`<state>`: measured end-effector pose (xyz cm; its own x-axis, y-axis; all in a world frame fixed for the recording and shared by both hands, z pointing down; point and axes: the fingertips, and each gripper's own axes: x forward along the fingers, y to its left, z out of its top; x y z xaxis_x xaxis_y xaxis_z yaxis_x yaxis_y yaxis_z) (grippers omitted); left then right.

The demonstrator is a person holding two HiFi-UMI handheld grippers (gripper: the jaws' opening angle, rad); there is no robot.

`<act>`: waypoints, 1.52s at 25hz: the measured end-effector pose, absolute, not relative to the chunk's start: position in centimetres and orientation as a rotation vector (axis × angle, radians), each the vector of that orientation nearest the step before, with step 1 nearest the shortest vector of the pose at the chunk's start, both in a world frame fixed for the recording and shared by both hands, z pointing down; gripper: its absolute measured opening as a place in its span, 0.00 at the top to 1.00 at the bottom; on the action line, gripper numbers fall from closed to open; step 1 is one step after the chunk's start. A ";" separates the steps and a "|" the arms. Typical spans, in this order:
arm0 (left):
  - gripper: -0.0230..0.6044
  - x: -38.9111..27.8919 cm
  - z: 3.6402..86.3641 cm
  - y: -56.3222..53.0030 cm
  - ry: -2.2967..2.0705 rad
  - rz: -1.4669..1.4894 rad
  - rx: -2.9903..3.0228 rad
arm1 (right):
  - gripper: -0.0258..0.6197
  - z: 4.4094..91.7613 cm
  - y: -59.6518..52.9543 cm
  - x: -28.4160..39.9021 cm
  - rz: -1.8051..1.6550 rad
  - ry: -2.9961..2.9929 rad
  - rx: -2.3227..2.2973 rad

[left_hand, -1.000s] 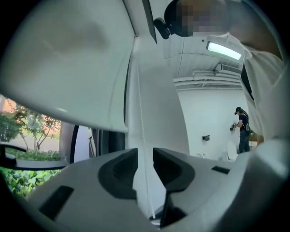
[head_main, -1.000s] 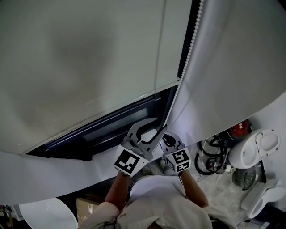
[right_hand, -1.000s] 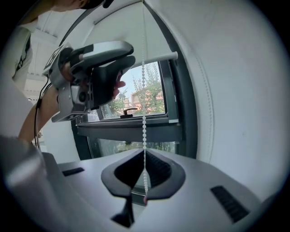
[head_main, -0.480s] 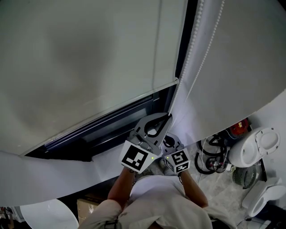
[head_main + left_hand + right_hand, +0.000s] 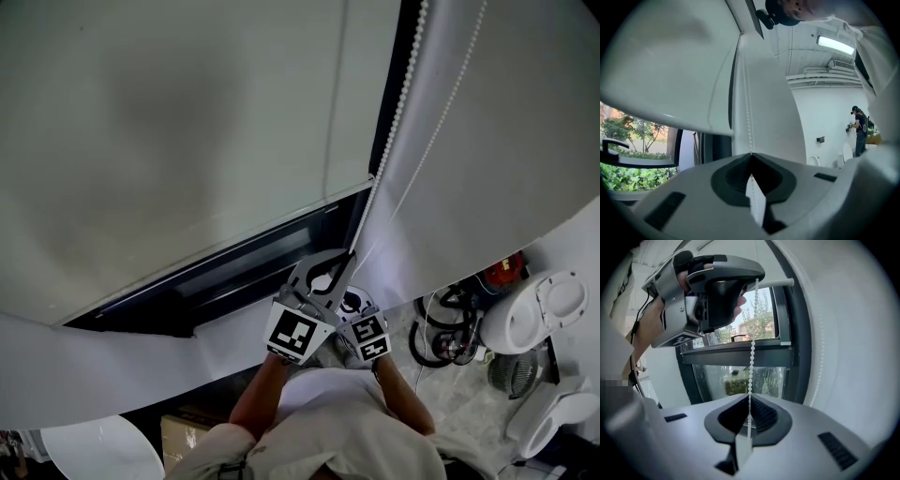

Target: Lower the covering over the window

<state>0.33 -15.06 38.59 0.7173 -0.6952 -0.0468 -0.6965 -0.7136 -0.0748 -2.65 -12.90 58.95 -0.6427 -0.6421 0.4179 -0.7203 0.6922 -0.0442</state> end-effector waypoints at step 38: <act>0.94 -0.2 53.6 -13.9 1.248 -0.226 -2.975 | 0.73 38.2 -13.9 0.3 -0.079 -2.838 1.296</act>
